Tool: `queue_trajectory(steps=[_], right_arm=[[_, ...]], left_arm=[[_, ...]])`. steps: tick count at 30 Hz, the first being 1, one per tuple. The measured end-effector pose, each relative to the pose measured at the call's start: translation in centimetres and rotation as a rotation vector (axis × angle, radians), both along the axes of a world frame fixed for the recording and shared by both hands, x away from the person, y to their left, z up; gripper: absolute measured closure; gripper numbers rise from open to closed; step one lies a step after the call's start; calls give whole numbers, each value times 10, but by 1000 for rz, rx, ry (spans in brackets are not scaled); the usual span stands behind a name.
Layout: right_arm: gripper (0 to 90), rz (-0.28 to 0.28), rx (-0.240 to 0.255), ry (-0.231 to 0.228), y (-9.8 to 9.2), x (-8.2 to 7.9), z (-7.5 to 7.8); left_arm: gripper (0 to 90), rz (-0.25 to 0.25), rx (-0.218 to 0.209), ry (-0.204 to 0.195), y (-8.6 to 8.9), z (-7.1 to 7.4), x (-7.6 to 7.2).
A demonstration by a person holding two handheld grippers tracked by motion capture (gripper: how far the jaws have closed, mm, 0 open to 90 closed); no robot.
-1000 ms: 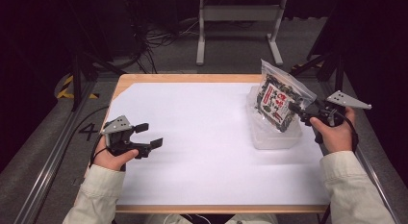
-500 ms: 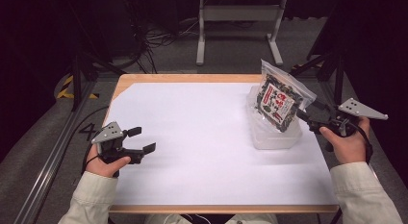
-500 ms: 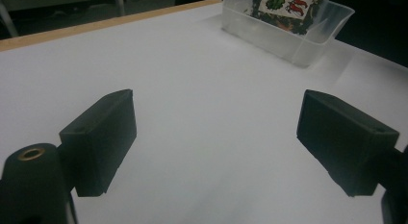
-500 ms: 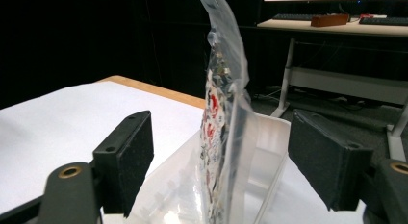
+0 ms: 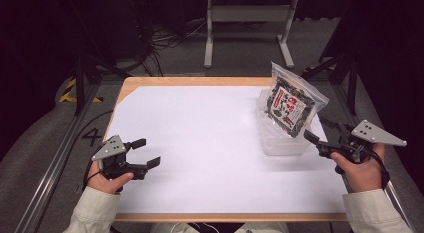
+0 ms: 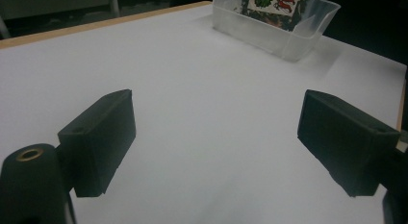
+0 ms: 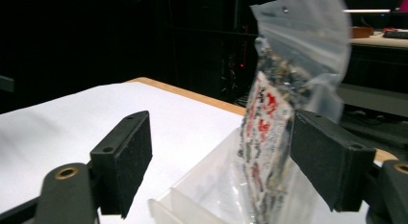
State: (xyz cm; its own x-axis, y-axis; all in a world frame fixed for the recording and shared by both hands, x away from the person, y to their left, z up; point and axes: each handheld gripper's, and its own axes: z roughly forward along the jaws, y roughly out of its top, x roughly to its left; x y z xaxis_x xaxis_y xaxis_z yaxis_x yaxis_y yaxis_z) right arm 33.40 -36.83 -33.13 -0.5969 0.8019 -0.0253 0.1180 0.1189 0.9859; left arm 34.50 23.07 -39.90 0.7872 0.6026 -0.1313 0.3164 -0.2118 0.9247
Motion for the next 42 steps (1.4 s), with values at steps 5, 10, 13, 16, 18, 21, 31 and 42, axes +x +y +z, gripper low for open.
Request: queue_trajectory(steps=[5, 10, 13, 16, 18, 21, 31, 42], right_arm=[[215, 29, -15, 6, 11, -7, -7], [211, 59, -23, 31, 22, -10, -18], [211, 78, -41, 21, 30, -12, -27], [208, 108, -45, 24, 37, -12, -36], [207, 110, -52, 26, 39, -12, -39], [206, 124, -51, 26, 44, -12, -49], [206, 145, -63, 73, 55, -9, -83], [216, 163, -82, 102, 64, -10, -104]], left_arm=[[140, -4, 4, -12, -1, -4, -4], [139, -4, 2, -9, -1, -9, -7], [139, 0, 2, -13, -1, -12, -9], [138, -5, 1, -16, -1, -14, -9], [138, -7, 2, -20, -1, -15, -9], [129, 5, -5, -15, -2, -18, -10], [118, 17, -5, -12, -2, -29, -8], [107, 32, -2, -15, -4, -38, -7]])
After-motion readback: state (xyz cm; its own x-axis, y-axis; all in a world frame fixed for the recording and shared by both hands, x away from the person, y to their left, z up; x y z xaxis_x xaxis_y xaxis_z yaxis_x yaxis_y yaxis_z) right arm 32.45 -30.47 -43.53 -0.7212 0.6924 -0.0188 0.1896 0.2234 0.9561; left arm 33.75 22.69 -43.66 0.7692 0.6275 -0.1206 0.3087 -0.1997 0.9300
